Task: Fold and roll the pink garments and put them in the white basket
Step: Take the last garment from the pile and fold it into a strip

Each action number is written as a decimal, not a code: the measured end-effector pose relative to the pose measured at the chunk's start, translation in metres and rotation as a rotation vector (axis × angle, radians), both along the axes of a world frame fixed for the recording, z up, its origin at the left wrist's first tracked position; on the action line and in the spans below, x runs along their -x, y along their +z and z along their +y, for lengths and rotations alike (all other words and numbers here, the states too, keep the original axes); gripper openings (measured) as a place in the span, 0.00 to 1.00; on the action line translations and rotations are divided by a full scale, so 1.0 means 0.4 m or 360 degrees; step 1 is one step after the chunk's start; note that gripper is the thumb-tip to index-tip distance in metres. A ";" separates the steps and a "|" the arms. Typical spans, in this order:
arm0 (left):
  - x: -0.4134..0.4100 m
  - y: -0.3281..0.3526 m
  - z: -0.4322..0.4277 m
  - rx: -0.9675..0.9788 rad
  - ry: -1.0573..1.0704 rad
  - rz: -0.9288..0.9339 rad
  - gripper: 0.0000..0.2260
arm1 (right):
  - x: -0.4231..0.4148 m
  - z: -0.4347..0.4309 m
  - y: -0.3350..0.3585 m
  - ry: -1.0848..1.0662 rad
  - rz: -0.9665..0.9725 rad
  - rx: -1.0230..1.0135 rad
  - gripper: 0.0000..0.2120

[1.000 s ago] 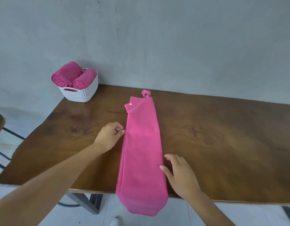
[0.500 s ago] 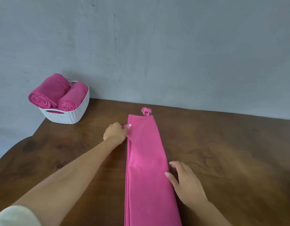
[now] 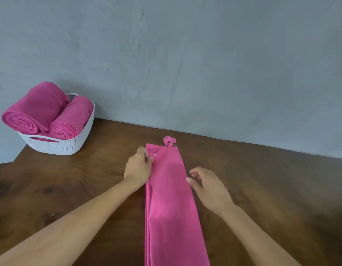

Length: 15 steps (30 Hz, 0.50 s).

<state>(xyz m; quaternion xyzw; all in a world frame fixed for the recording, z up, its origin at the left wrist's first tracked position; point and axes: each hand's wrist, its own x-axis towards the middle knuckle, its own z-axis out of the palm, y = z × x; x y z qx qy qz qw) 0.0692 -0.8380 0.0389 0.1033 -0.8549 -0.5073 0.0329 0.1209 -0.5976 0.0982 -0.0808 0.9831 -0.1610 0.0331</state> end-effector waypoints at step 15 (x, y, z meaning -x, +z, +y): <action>0.038 -0.009 0.017 -0.0326 -0.0133 0.0283 0.06 | 0.350 -0.170 0.037 0.0510 -0.0345 -0.0401 0.28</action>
